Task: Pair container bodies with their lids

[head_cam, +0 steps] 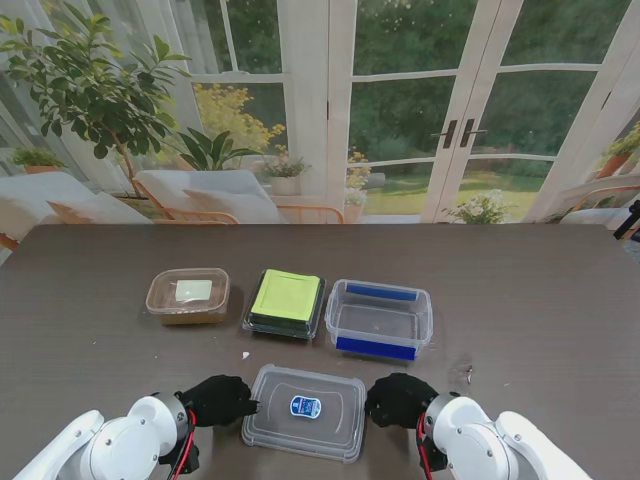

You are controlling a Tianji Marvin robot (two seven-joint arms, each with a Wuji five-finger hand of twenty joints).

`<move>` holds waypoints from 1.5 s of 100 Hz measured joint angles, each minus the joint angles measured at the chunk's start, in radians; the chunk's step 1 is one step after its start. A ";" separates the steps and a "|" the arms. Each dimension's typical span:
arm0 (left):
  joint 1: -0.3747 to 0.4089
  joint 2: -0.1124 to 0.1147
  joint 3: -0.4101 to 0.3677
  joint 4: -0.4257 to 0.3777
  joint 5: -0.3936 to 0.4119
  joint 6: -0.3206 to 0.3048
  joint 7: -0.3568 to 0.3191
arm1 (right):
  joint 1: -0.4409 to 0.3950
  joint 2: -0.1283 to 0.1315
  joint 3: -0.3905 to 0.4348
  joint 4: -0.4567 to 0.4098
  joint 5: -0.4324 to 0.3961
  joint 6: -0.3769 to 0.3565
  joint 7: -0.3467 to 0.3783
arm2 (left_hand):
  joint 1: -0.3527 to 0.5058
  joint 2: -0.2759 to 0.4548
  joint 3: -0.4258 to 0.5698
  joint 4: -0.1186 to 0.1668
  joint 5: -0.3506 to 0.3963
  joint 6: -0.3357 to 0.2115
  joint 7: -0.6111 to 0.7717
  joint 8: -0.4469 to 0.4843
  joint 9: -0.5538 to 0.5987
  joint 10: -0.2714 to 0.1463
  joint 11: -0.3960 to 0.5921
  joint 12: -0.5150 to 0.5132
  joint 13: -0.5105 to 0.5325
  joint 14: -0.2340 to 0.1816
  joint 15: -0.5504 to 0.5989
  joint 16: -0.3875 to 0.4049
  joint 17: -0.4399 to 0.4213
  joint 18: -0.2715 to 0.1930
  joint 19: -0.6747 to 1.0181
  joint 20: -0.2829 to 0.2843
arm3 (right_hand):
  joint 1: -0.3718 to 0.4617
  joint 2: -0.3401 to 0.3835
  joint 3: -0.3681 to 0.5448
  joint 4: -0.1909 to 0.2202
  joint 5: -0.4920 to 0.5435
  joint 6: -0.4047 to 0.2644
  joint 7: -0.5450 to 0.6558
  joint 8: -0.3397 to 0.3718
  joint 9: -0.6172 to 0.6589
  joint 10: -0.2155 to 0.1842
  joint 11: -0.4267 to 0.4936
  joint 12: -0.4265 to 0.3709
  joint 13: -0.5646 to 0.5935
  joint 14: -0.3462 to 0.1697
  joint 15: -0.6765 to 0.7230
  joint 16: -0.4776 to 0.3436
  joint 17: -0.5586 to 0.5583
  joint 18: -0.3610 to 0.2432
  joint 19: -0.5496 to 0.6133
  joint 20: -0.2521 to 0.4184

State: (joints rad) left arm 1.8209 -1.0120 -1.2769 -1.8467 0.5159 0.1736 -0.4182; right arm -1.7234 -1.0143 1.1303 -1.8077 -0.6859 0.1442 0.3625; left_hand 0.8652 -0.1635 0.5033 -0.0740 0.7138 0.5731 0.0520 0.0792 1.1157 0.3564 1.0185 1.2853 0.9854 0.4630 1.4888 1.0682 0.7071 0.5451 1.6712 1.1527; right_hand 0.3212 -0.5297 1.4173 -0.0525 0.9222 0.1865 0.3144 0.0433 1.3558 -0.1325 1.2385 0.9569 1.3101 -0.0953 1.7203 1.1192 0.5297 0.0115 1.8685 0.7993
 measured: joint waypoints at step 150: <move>-0.050 -0.021 0.046 0.047 -0.059 -0.117 0.130 | -0.076 -0.025 0.111 -0.070 0.032 0.025 -0.097 | 0.000 0.000 0.002 0.000 0.000 0.049 0.000 0.000 0.014 0.030 -0.036 -0.003 -0.001 0.027 -0.015 0.000 -0.010 0.037 0.000 0.001 | 0.000 0.000 0.000 0.000 0.001 0.097 0.000 0.000 0.010 0.004 0.000 -0.009 0.001 0.005 0.002 -0.016 0.000 0.000 0.000 -0.025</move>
State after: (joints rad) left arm 1.7709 -1.0327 -1.2312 -1.7996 0.4565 0.0564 -0.2882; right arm -1.7990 -1.0392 1.2416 -1.8780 -0.6542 0.1695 0.2656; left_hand 0.8656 -0.1635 0.5051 -0.0740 0.7137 0.6226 0.0522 0.0794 1.1299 0.3862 0.9822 1.2825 0.9847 0.4896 1.4735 1.0682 0.6971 0.5819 1.6713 1.1537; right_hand 0.3212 -0.5297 1.4173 -0.0525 0.9236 0.2839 0.3144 0.0433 1.3660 -0.1281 1.2386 0.9476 1.3108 -0.0907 1.7223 1.1030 0.5296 0.0115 1.8687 0.7746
